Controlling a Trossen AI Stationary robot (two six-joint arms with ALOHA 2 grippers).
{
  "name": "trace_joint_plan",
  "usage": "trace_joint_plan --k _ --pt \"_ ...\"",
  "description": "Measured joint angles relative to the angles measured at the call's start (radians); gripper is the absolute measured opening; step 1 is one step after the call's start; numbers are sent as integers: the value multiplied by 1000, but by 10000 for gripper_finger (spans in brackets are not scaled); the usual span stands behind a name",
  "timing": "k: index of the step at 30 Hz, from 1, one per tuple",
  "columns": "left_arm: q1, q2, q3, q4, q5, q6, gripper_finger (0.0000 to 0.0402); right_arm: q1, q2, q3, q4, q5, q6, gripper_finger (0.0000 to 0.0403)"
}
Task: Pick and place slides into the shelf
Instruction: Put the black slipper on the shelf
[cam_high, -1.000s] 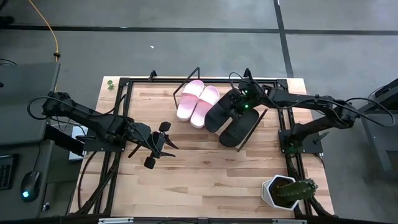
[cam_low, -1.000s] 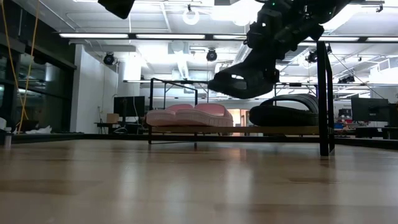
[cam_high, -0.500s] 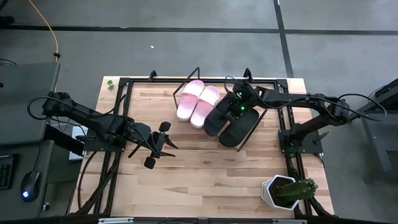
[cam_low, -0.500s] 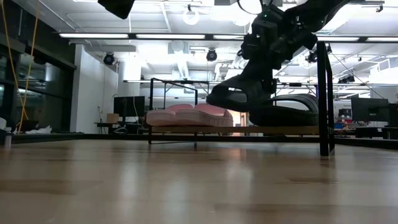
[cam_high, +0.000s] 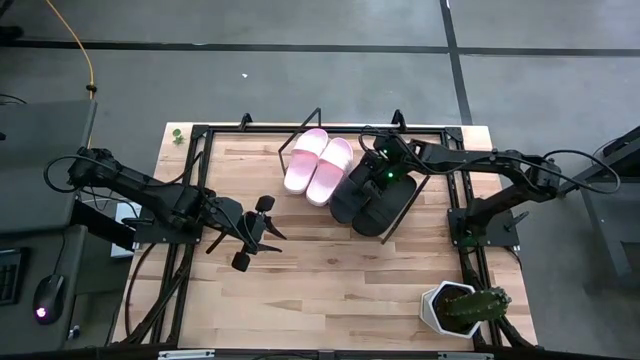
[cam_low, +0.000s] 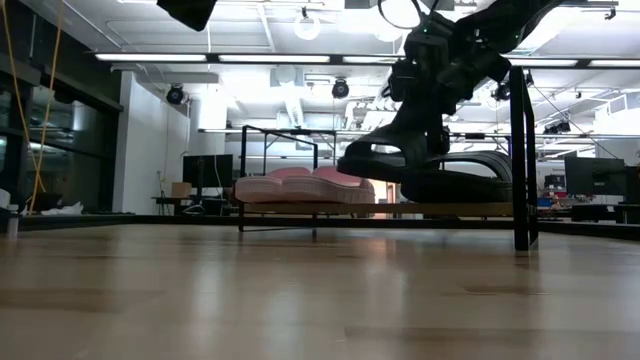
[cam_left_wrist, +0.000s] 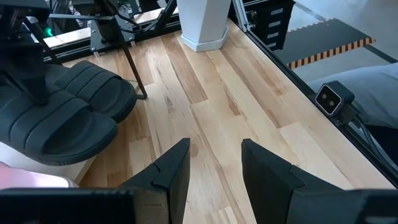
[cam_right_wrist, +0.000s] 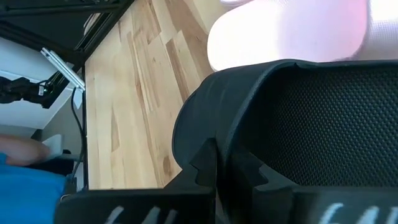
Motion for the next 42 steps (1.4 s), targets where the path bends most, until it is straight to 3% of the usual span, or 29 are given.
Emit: trace_joint_plan --k 42 --pt "0 0 0 1 0 -7 128 13 68 0 -7 81 -19 0"
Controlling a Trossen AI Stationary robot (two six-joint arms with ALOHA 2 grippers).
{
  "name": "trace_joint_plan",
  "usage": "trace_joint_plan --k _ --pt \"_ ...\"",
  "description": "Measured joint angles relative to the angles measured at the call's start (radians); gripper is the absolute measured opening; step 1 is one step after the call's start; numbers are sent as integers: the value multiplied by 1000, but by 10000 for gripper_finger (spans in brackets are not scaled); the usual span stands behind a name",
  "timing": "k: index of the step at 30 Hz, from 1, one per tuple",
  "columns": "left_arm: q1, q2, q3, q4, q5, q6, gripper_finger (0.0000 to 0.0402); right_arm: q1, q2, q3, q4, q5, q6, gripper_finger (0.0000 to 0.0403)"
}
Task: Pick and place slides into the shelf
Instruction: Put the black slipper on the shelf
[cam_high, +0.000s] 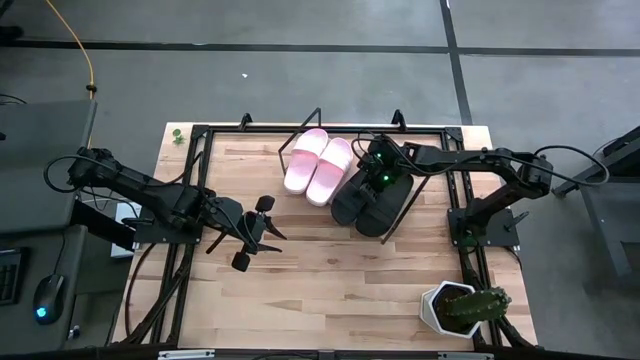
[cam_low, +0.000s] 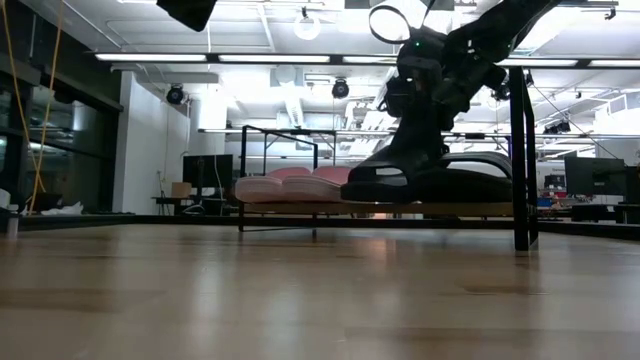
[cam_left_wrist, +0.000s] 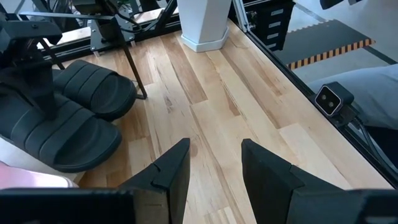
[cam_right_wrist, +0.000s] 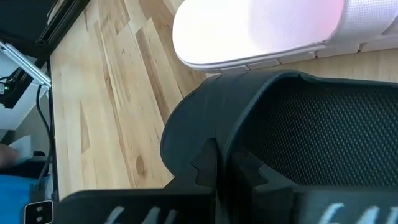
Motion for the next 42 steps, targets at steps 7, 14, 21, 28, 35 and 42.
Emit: trace_joint_plan --k 7,14,21,28,35,42 --pt "0 0 0 0 0 0 128 -11 0 0 -1 3 -19 17" --pt "0 0 0 0 0 0 128 -48 0 0 -2 19 -27 77" --pt "0 0 0 0 0 0 128 -54 0 0 -1 17 -49 118" --pt "0 0 0 0 0 0 128 -23 0 0 -1 14 -43 130" --pt "0 0 0 0 0 0 128 -16 0 0 -1 12 -44 131" --pt "0 0 0 0 0 -3 128 -55 0 0 -1 19 -66 131"
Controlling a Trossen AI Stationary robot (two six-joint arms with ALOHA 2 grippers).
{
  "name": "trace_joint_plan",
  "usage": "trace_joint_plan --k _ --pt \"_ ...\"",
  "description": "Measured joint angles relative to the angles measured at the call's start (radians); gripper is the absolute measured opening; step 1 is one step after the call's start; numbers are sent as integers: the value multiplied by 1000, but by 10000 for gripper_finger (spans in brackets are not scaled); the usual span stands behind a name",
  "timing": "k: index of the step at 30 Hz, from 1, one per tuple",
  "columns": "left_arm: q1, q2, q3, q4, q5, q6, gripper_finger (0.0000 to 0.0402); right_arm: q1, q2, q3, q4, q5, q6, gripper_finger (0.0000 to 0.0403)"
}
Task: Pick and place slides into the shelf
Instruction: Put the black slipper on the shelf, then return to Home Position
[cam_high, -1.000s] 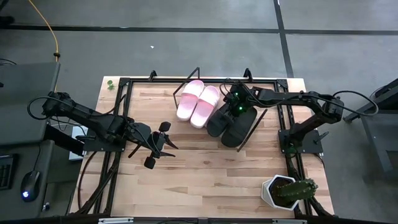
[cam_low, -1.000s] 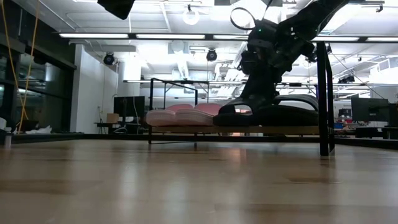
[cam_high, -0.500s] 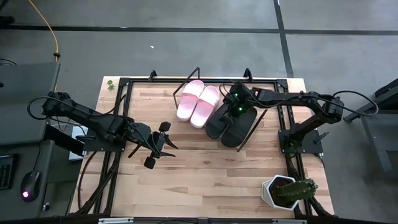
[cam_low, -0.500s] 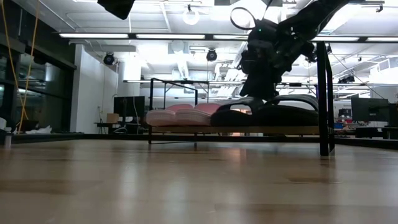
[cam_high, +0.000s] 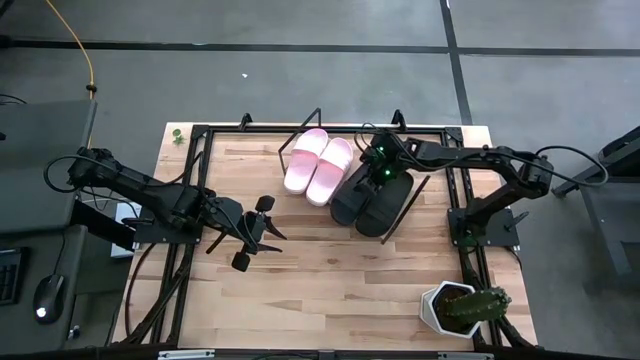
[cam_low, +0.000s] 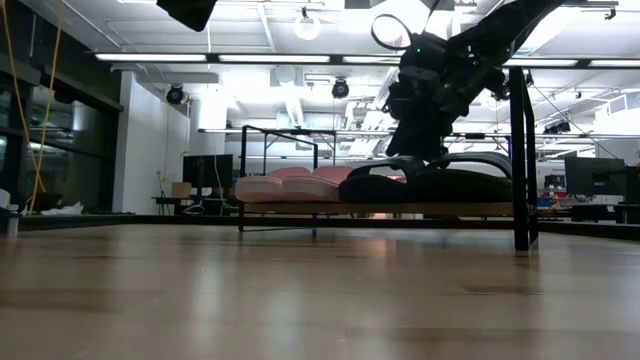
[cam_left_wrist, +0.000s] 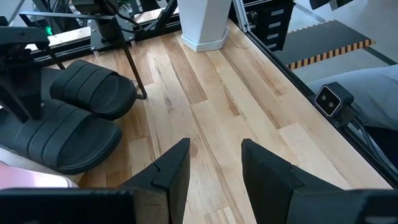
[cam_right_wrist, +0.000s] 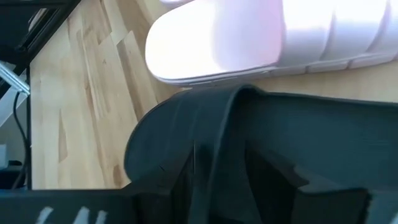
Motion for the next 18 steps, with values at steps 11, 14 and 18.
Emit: trace_joint_plan --k 11,14,18 --pt "0 0 0 0 0 0 128 -39 0 0 70 -13 -47 131" --pt "1 0 0 0 0 0 128 -45 0 21 73 -16 -54 131" --pt "1 0 0 0 -21 1 128 -45 -11 67 73 -28 -84 131"
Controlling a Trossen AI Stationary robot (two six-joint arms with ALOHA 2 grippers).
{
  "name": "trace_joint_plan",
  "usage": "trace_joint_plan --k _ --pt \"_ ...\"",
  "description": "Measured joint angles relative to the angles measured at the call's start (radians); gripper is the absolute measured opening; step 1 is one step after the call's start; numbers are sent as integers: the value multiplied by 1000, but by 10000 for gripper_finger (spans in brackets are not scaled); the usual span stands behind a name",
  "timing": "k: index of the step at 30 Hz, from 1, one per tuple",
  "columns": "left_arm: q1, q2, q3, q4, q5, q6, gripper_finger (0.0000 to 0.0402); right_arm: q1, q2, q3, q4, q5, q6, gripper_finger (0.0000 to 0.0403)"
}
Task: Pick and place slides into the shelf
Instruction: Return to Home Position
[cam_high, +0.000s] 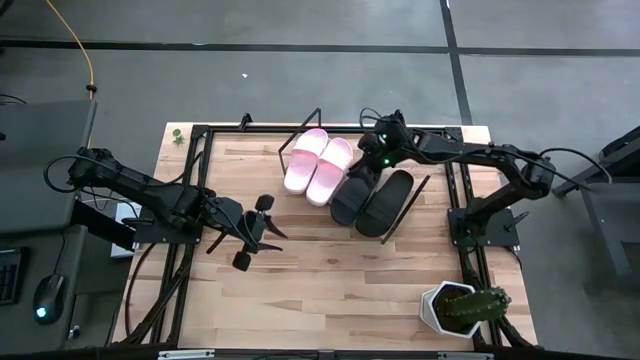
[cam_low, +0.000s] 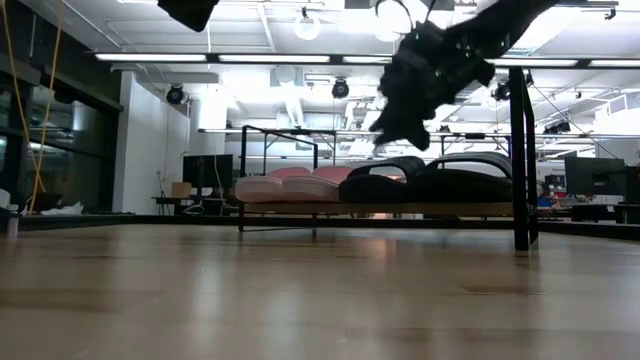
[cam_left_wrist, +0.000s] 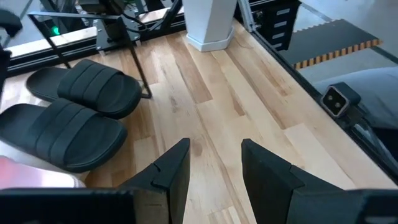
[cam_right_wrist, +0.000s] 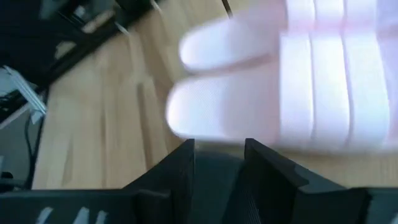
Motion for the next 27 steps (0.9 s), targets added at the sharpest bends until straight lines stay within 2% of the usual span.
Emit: trace_joint_plan --k 5,15,27 --pt "32 0 0 0 -18 0 128 0 -55 60 3 -17 -28 131" --pt "229 -2 3 74 80 -7 128 0 -226 81 -2 -36 -78 131" --pt "363 -2 164 48 104 56 128 1 -394 81 -12 -38 -134 131"
